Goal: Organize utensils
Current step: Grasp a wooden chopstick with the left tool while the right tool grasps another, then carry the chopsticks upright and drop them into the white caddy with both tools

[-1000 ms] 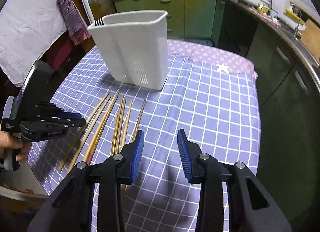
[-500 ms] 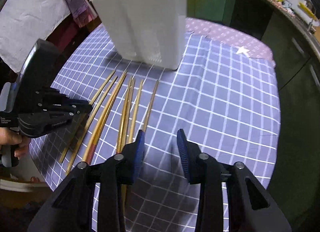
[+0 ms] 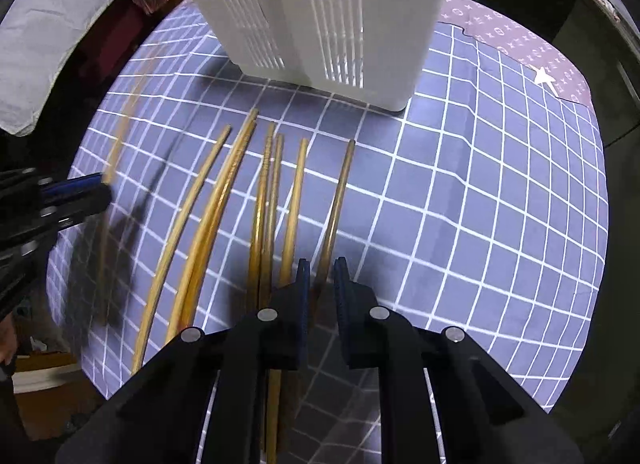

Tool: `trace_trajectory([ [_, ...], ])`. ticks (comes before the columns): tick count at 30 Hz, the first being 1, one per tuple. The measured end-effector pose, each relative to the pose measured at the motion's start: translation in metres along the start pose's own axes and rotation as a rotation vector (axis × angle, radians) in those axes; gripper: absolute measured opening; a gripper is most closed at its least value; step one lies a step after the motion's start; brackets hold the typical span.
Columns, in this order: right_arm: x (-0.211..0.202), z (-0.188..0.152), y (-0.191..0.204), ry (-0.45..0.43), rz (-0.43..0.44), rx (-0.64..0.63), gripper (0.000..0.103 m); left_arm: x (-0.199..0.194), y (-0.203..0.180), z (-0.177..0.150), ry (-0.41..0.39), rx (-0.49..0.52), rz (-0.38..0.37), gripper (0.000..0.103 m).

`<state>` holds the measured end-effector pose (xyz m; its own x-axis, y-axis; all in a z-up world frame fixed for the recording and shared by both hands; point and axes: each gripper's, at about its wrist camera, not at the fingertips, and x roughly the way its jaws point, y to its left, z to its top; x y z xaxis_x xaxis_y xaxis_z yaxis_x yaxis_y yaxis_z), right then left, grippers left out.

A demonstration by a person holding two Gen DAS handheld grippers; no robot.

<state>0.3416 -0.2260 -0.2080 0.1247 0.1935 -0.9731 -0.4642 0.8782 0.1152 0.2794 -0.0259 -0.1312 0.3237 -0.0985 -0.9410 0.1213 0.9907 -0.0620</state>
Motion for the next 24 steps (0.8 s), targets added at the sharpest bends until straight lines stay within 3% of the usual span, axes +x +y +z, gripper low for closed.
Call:
trace_trajectory([
  [10, 0.014, 0.016, 0.014, 0.033, -0.069, -0.010, 0.013, -0.031, 0.000, -0.012, -0.102, 0.037, 0.001, 0.007],
  [15, 0.014, 0.013, 0.024, 0.015, -0.078, -0.009, 0.007, -0.041, -0.001, -0.016, -0.130, 0.040, -0.006, 0.007],
  [19, -0.004, 0.005, 0.024, -0.054, -0.037, 0.005, 0.007, -0.048, -0.001, -0.019, -0.153, 0.046, -0.001, 0.007],
  [24, -0.052, -0.013, 0.019, -0.219, 0.025, 0.029, 0.007, -0.061, -0.001, -0.022, -0.211, 0.055, 0.000, 0.007],
])
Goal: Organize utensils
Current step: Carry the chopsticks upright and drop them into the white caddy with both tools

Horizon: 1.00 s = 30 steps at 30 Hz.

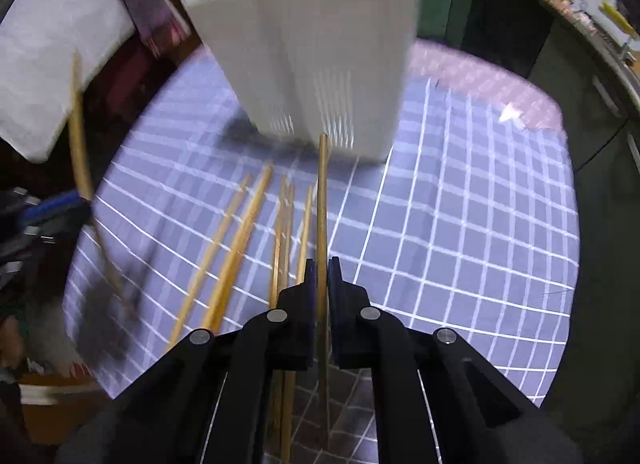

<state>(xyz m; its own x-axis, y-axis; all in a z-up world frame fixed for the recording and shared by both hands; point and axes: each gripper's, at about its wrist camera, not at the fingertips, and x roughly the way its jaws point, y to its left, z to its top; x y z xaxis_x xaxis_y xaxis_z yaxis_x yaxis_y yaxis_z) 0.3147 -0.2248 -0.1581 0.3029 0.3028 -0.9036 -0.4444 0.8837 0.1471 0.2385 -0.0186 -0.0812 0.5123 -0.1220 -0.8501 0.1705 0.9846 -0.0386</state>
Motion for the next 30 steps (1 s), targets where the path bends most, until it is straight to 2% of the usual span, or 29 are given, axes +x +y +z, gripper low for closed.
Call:
trace_trajectory([
  [3, -0.038, -0.012, -0.003, -0.139, 0.041, 0.023, 0.007, -0.009, 0.000, 0.000, -0.037, -0.003, -0.004, 0.007],
  [7, -0.074, -0.034, -0.014, -0.244, 0.060, 0.034, 0.007, -0.022, -0.003, -0.001, -0.085, 0.010, 0.002, 0.007],
  [10, -0.093, -0.049, -0.024, -0.282, 0.055, 0.032, 0.007, -0.027, -0.008, 0.000, -0.101, 0.031, 0.010, 0.007],
  [18, -0.129, -0.085, -0.018, -0.395, 0.036, 0.011, 0.007, -0.032, -0.013, -0.004, -0.111, 0.039, -0.002, 0.007],
  [30, -0.157, -0.060, -0.012, -0.459, 0.047, -0.004, 0.007, -0.048, -0.021, 0.020, -0.141, 0.048, -0.028, 0.007],
])
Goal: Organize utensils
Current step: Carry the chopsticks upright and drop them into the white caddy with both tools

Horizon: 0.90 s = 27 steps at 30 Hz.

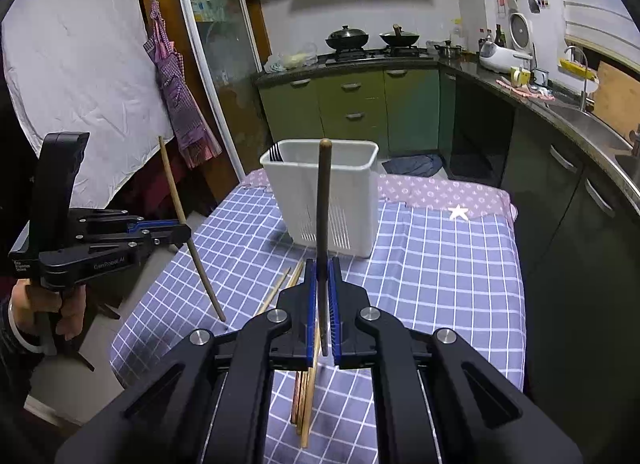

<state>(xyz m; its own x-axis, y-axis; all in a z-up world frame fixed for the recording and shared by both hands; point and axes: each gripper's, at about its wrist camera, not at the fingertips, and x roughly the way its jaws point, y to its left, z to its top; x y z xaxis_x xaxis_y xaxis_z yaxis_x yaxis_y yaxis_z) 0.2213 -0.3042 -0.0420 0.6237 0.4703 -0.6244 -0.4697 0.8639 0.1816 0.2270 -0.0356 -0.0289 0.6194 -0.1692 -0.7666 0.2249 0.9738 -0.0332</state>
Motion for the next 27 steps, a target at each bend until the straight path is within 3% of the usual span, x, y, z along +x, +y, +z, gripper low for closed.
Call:
trace_trajectory([
  [4, -0.009, 0.023, 0.004, -0.025, 0.009, -0.011, 0.007, -0.010, -0.002, 0.022, -0.027, 0.005, -0.014, 0.007],
  [8, -0.027, 0.056, 0.003, -0.098, 0.026, 0.000, 0.007, -0.030, -0.005, 0.053, -0.103, 0.013, -0.011, 0.007],
  [18, -0.045, 0.142, -0.002, -0.293, 0.018, 0.008, 0.007, -0.075, -0.016, 0.125, -0.399, 0.036, 0.048, 0.007],
  [23, -0.009, 0.167, -0.009, -0.291, -0.041, 0.005, 0.007, -0.049, -0.014, 0.143, -0.418, 0.022, 0.060, 0.007],
  [27, 0.031, 0.174, -0.024, -0.258, -0.052, 0.030, 0.007, -0.010, -0.006, 0.148, -0.362, -0.007, 0.063, 0.007],
])
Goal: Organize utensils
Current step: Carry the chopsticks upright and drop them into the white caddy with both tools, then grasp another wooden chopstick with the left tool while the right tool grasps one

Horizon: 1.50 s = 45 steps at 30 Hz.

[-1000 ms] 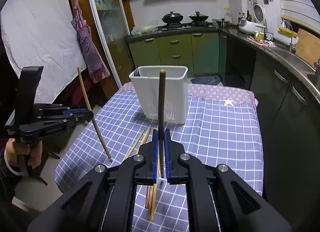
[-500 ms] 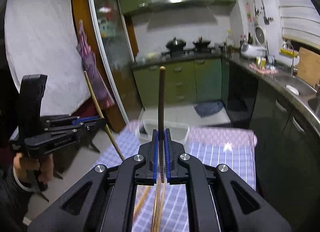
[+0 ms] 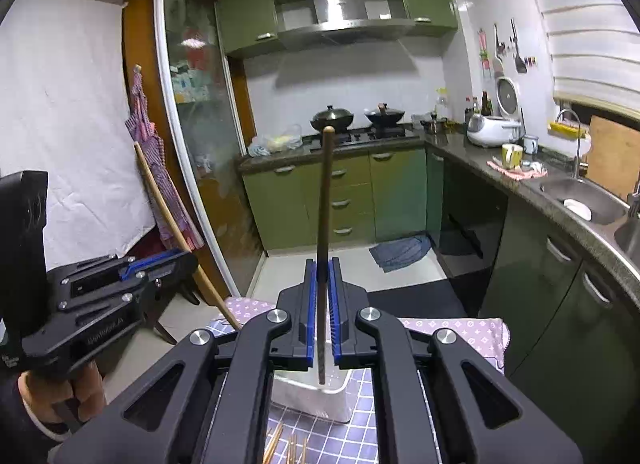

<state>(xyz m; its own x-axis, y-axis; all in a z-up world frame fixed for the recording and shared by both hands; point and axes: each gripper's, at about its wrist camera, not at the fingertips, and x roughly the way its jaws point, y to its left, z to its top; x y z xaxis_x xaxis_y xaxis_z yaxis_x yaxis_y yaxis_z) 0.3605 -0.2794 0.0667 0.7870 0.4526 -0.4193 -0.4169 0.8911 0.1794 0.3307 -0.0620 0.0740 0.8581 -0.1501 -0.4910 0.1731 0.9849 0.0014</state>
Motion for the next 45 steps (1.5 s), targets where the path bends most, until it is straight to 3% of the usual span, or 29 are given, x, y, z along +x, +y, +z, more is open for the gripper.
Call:
trace_trajectory([
  [7, 0.049, -0.024, -0.008, 0.077, -0.006, 0.012, 0.007, 0.037, 0.008, -0.030, 0.104, -0.013, 0.008, 0.008],
  [8, 0.052, -0.029, -0.009, 0.088, -0.007, 0.011, 0.007, 0.040, 0.008, -0.034, 0.114, -0.013, 0.011, 0.017],
  [9, 0.056, -0.033, -0.009, 0.106, -0.004, 0.010, 0.007, 0.042, 0.008, -0.038, 0.125, -0.011, 0.018, 0.033],
  [10, 0.058, -0.039, -0.009, 0.113, -0.006, 0.009, 0.007, 0.042, 0.008, -0.041, 0.129, -0.009, 0.018, 0.038],
  [15, 0.059, -0.049, -0.006, 0.135, -0.008, -0.002, 0.012, 0.032, 0.005, -0.045, 0.141, 0.003, 0.018, 0.039],
  [17, 0.053, -0.051, -0.006, 0.129, 0.000, -0.002, 0.018, 0.022, 0.001, -0.046, 0.135, 0.011, 0.021, 0.039],
  [21, 0.027, -0.049, -0.005, 0.097, 0.011, -0.002, 0.019, 0.005, -0.002, -0.049, 0.158, 0.009, 0.021, 0.039],
  [26, -0.016, -0.065, -0.002, 0.108, 0.023, -0.007, 0.025, 0.005, 0.000, -0.085, 0.351, -0.014, 0.014, 0.039],
  [30, -0.028, -0.105, 0.000, 0.235, -0.001, -0.060, 0.027, 0.026, 0.001, -0.138, 0.586, -0.034, -0.016, 0.038],
  [31, -0.026, -0.118, 0.000, 0.278, -0.012, -0.077, 0.027, 0.031, 0.001, -0.147, 0.627, -0.042, -0.026, 0.036],
  [33, -0.018, -0.145, -0.002, 0.380, -0.034, -0.113, 0.027, 0.042, 0.002, -0.169, 0.710, -0.054, -0.034, 0.020],
  [34, -0.013, -0.157, -0.003, 0.424, -0.039, -0.123, 0.027, 0.049, 0.001, -0.181, 0.753, -0.057, -0.032, 0.018],
  [38, 0.006, -0.197, -0.013, 0.564, -0.030, -0.119, 0.027, 0.065, -0.003, -0.201, 0.825, -0.065, -0.032, 0.017],
  [45, 0.026, -0.226, -0.017, 0.661, 0.004, -0.095, 0.027, 0.082, -0.008, -0.215, 0.907, -0.062, 0.024, 0.010],
])
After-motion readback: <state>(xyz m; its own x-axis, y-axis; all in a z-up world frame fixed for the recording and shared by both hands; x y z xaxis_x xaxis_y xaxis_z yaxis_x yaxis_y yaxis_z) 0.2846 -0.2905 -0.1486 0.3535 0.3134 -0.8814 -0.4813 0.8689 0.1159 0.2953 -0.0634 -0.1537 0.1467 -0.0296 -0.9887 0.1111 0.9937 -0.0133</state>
